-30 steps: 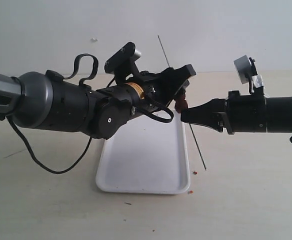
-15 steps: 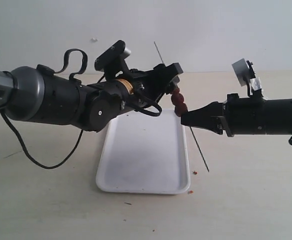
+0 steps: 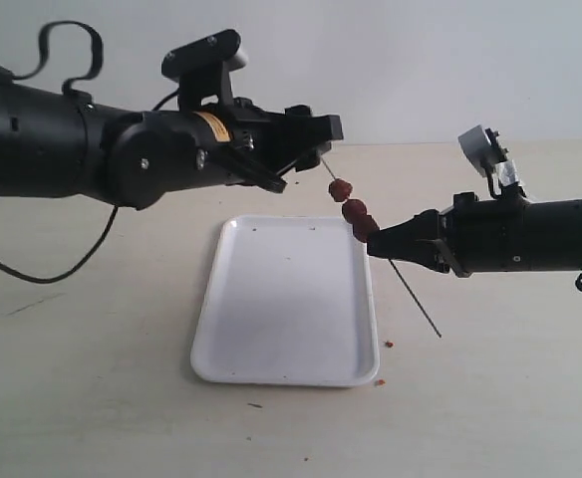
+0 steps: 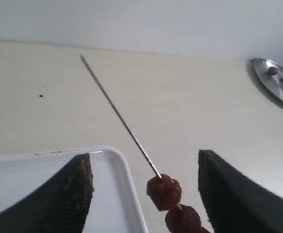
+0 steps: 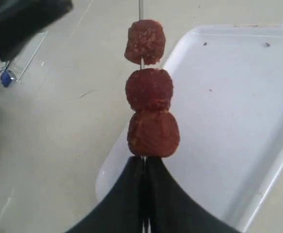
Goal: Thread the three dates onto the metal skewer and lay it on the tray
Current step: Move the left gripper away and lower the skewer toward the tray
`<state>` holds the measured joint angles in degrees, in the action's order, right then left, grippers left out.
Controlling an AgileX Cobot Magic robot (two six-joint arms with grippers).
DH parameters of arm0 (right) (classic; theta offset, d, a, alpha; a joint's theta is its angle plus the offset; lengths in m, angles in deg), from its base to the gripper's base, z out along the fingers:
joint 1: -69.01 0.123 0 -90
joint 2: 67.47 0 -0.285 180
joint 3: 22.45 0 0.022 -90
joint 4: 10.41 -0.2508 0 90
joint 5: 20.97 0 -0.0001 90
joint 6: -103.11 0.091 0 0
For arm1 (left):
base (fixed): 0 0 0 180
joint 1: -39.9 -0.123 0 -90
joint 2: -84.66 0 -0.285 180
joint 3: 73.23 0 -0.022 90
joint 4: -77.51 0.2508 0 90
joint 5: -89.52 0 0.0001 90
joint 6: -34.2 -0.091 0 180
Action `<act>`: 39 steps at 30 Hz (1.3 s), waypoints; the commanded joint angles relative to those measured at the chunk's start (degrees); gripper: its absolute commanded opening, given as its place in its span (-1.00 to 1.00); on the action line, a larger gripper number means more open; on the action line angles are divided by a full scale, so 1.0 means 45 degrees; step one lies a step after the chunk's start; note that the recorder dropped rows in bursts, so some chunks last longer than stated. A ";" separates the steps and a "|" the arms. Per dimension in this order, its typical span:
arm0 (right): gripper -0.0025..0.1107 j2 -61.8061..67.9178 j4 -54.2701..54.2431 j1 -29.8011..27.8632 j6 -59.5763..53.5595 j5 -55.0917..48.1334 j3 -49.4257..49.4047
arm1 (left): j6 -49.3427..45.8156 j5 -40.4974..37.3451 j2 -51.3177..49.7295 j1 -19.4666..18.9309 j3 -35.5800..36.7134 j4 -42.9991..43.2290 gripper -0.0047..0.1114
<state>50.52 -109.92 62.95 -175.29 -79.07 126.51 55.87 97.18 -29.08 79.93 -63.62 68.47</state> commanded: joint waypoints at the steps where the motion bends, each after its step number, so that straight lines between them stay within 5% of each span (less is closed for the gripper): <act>1: -0.96 -0.0022 -0.0098 0.0016 -0.0263 -0.0043 0.0116 | -0.1847 -0.0776 0.1289 0.0012 0.0395 0.0080 0.09; 3: -0.96 -0.0022 -0.0098 0.0016 -0.0263 -0.0043 0.0116 | -0.2505 -0.1037 0.1879 0.0012 0.0778 0.0080 -0.09; 8: -0.96 -0.0022 -0.0098 0.0044 0.0001 -0.0043 0.0116 | -0.3481 -0.1286 0.3551 -0.0019 0.2448 0.0080 -0.92; 17: -0.96 -0.0126 -0.0098 0.2836 0.0243 0.3442 0.0116 | -0.5592 0.0115 0.6843 -0.0019 0.6019 0.0161 -0.92; 24: -0.96 -0.0614 -0.0098 0.3378 0.2136 0.5411 0.0116 | -0.6787 0.3784 0.7682 -0.0925 0.9022 -0.0330 -0.92; 31: -0.96 -0.1032 -0.0098 0.5333 0.4901 0.8702 0.0367 | -0.5643 0.4556 0.7245 -0.3223 0.9381 -0.1916 -0.92; 39: -0.96 -0.1056 -0.0098 0.7375 0.8730 1.1916 0.0974 | -0.5394 0.4433 0.7094 -0.3435 0.9381 -0.1884 -0.92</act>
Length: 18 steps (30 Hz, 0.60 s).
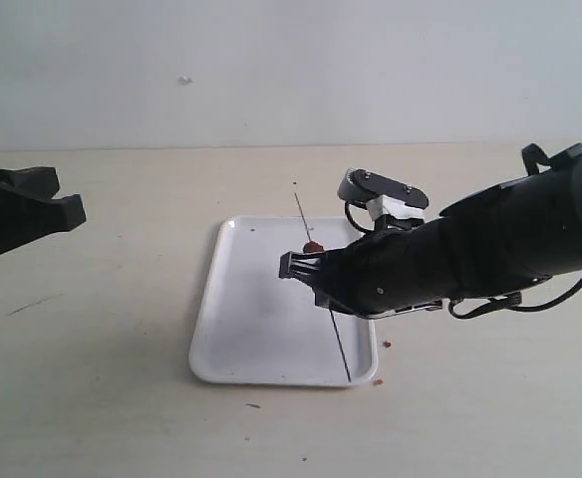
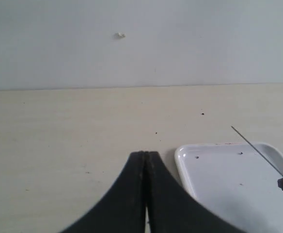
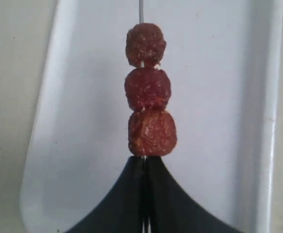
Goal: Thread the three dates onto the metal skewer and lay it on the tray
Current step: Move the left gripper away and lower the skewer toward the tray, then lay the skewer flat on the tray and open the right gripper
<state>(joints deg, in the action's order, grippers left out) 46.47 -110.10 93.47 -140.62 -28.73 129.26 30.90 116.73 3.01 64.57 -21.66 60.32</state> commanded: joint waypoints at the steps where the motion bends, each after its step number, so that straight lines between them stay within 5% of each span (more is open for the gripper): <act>1: -0.96 -0.0155 -0.0058 0.0826 0.1334 0.1001 0.0459 | 0.0155 0.0032 -0.0037 -0.0021 0.0058 -0.0074 -0.92; 9: -0.96 0.0499 -0.0058 0.1669 0.3413 0.2606 0.0644 | 0.0548 -0.0354 -0.0037 -0.0021 0.0058 -0.0128 -0.92; 18: -0.96 0.1718 -0.0058 0.1669 0.2928 0.1724 0.1660 | 0.0549 -0.0523 -0.0037 -0.0021 0.0058 -0.0128 -0.92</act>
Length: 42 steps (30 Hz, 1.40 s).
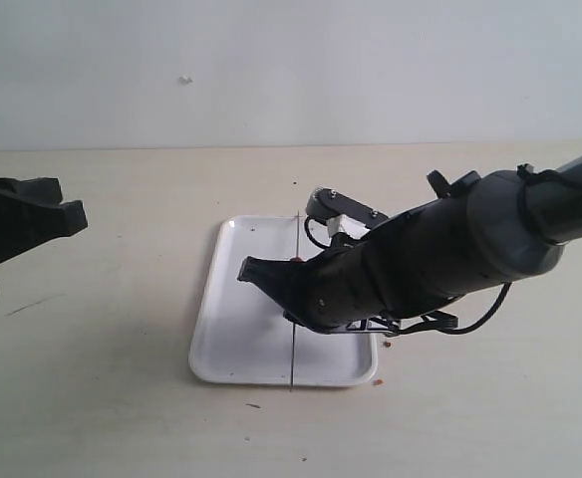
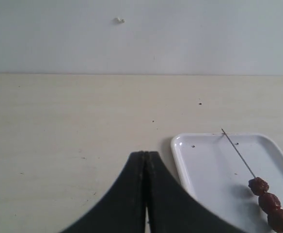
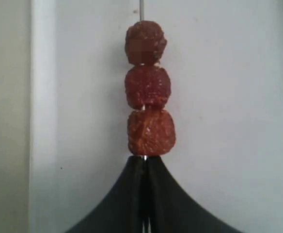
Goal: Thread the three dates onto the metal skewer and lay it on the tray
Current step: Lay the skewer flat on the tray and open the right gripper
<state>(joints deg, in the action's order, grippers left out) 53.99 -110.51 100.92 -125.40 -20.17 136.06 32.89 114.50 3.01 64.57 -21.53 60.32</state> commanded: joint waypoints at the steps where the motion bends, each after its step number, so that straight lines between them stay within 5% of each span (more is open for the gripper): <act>1: -0.96 0.0048 0.0034 0.0013 -0.0609 -0.0179 0.0149 | 0.0106 -0.0029 -0.0037 -0.0021 0.0028 -0.0128 -0.92; 11: -0.44 0.0048 0.0034 0.0013 -0.0615 -0.0425 0.0149 | 0.0106 -0.0060 -0.0037 -0.0021 0.0028 -0.0128 -0.92; 19: -0.40 0.0048 0.0034 0.0013 -0.0616 0.0090 0.0149 | 0.0106 -0.0085 -0.0037 -0.0021 0.0028 -0.0128 -0.92; 26: -0.04 0.0048 0.0034 0.0013 -0.0818 -0.0080 0.0149 | 0.0106 -0.0109 -0.0037 -0.0021 0.0028 -0.0128 -0.92; 42: -0.02 -0.1006 0.0034 0.0013 -0.1622 -0.0179 0.0149 | 0.0106 -0.0133 -0.0037 -0.0021 0.0028 -0.0128 -0.92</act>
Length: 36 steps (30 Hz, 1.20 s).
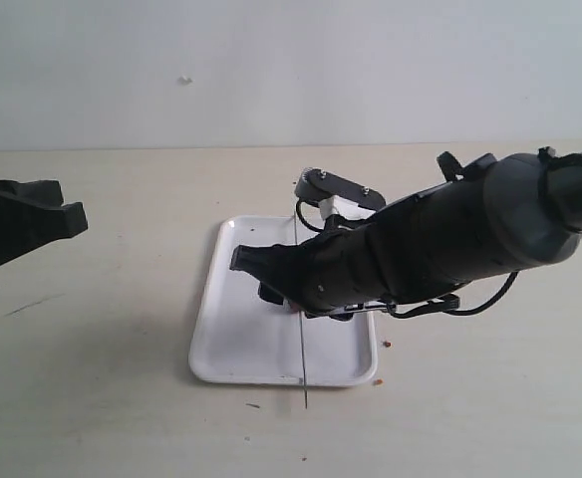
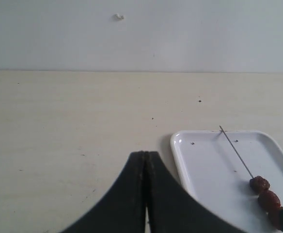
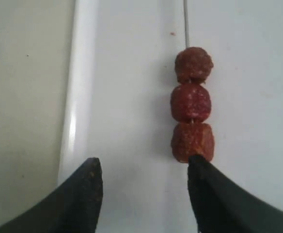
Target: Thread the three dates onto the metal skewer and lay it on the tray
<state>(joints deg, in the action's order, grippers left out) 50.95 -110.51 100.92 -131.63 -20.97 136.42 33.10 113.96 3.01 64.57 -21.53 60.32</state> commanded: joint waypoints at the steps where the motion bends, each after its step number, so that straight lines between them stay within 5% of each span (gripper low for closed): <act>1: -0.02 -0.0405 0.0034 0.0013 -0.0237 -0.0097 0.0040 | 0.0061 -0.0029 -0.0037 -0.0021 0.0028 -0.0128 -0.92; 10: -0.20 -0.1375 0.0034 0.0013 -0.1312 0.1647 -0.0502 | 0.0061 0.0983 0.0087 -0.0021 0.0604 -0.0390 -0.92; 17: -0.96 -0.3736 0.0034 0.0013 -0.4090 0.2220 -0.0593 | 0.0093 0.4755 0.1128 -0.0021 0.2560 -0.0342 -0.92; 25: -0.96 -0.7020 0.0034 0.0013 -0.6132 0.2693 -0.1339 | 0.0055 0.7793 0.3821 -0.0021 0.4610 0.1822 -0.92; 29: -0.96 -0.8983 0.0824 0.0013 -0.6264 0.3073 -0.2414 | -0.0419 0.7634 0.5438 -0.0021 0.4954 0.3645 -0.92; 36: -0.96 -1.2732 0.2880 0.0013 -0.6264 0.3297 -0.4402 | -0.0335 0.6520 0.7805 -0.0021 0.5185 0.3820 -0.92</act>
<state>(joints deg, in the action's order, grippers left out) -0.21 -101.46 100.92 -159.21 -6.43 119.76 31.68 144.73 34.78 64.57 0.77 77.51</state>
